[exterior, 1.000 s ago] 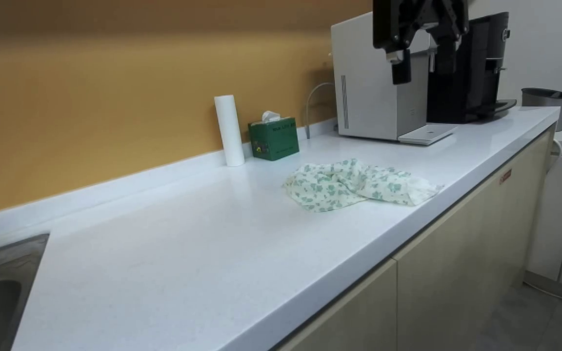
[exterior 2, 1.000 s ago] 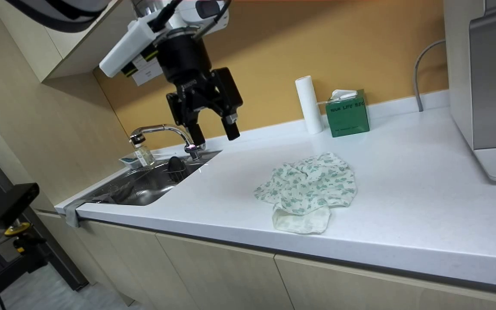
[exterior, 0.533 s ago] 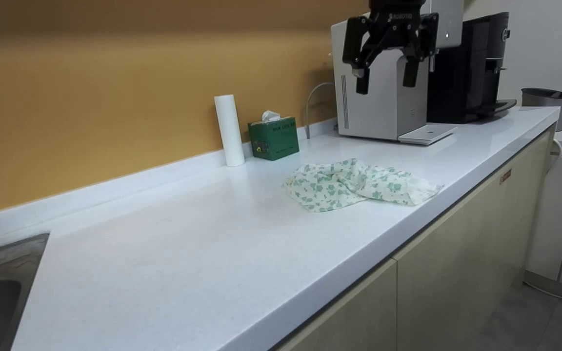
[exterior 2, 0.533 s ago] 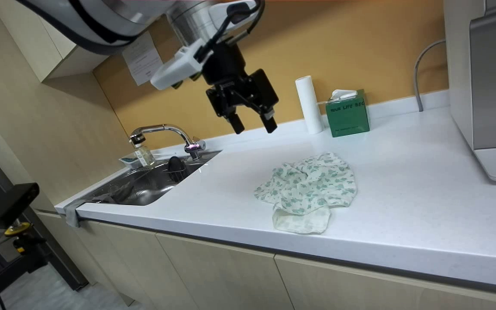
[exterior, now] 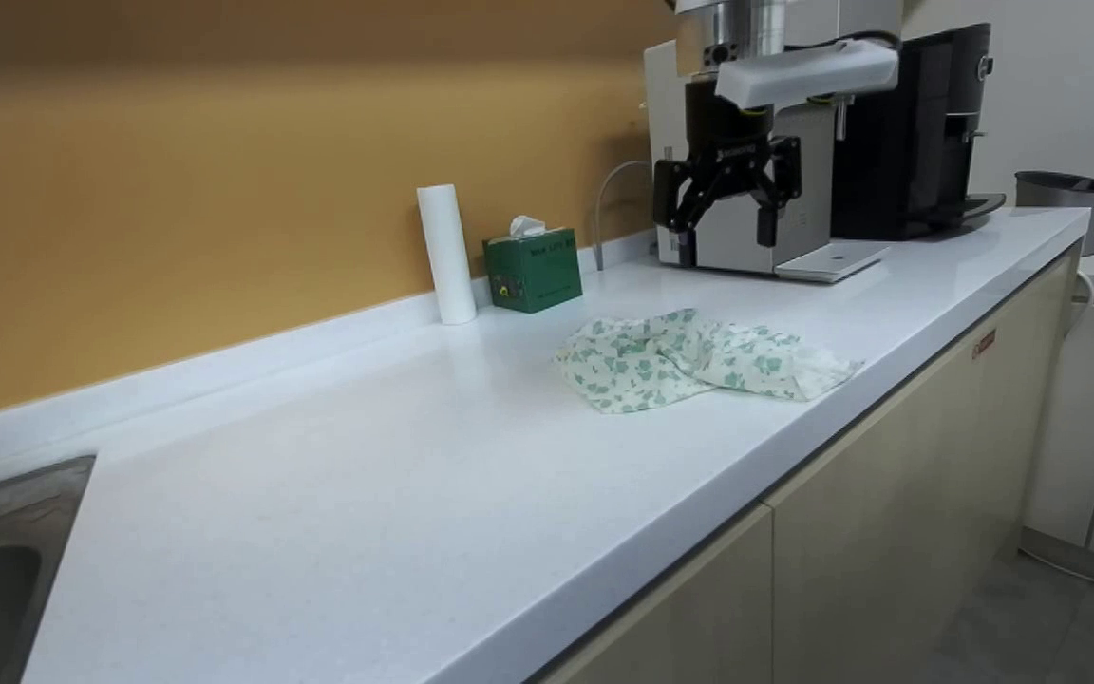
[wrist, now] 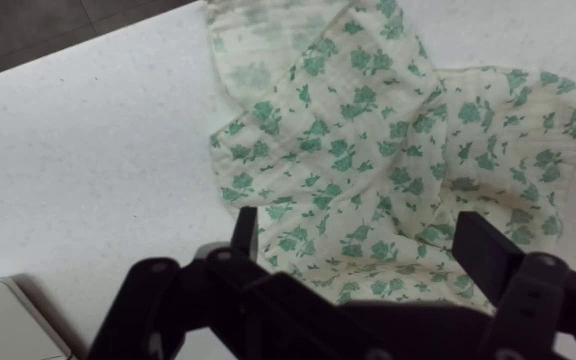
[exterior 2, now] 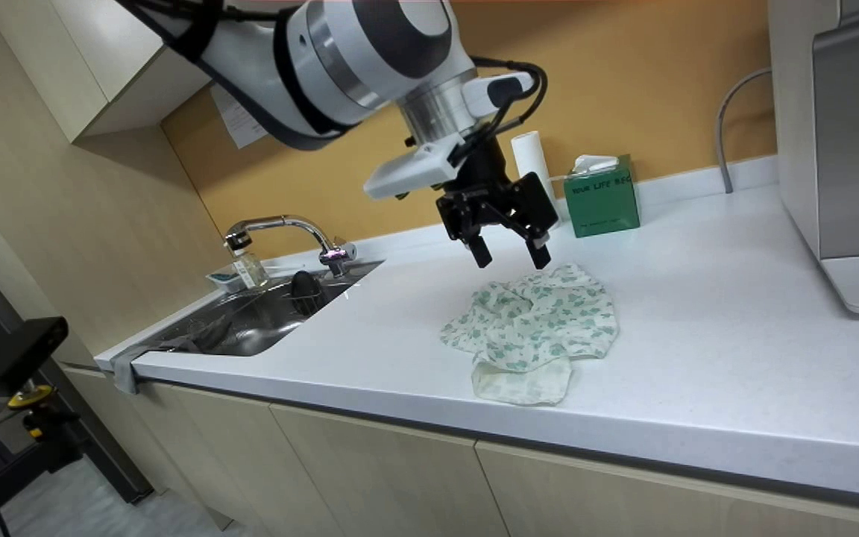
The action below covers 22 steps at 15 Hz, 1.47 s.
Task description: Wipe the counter with the cloth
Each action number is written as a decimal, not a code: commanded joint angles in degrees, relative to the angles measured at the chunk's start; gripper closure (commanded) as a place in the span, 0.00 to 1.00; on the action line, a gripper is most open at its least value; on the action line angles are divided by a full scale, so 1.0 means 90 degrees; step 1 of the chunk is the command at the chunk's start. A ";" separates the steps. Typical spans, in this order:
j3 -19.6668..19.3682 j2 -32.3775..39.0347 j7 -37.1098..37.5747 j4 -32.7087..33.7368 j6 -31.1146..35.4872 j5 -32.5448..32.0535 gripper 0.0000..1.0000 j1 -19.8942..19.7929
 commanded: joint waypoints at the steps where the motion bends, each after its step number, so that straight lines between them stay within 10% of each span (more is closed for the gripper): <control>1: -0.0221 0.0786 0.0110 0.0867 -0.0253 -0.0016 0.00 0.0298; 10: -0.0532 0.2068 -0.0049 0.2015 -0.0424 0.0131 0.00 0.0638; 22: -0.0321 0.2281 -0.0918 0.2037 -0.0531 0.1240 0.96 0.0435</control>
